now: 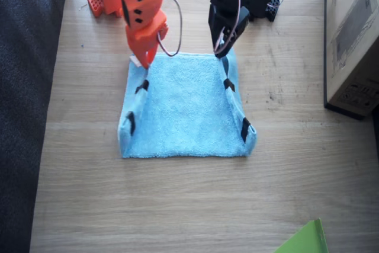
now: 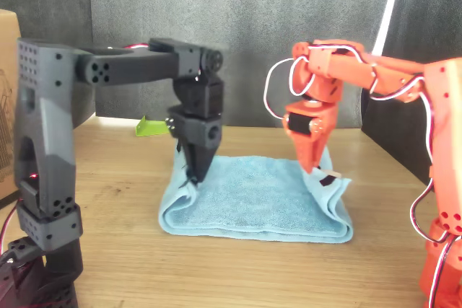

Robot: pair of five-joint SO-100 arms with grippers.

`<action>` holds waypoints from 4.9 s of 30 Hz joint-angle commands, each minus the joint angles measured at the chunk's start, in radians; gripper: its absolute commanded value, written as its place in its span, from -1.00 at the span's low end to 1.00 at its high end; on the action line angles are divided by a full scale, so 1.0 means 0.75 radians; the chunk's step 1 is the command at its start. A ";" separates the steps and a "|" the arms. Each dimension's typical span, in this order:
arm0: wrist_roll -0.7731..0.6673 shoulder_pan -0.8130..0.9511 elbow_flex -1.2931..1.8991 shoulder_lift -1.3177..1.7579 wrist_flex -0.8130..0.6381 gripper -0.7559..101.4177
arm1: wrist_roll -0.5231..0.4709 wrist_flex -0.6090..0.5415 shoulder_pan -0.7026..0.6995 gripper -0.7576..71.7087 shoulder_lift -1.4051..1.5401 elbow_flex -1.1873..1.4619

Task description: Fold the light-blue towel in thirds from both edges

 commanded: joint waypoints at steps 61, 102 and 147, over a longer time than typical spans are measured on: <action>0.031 -0.243 -1.252 -0.783 0.436 -0.99 | -0.031 0.029 -0.041 -0.12 0.303 0.033; -0.115 1.346 0.927 1.111 -0.607 -0.99 | 0.092 -0.749 -0.904 -0.98 1.495 1.616; -0.180 1.340 1.990 2.561 -0.454 -0.99 | 0.076 -0.734 -1.160 -0.88 2.818 2.477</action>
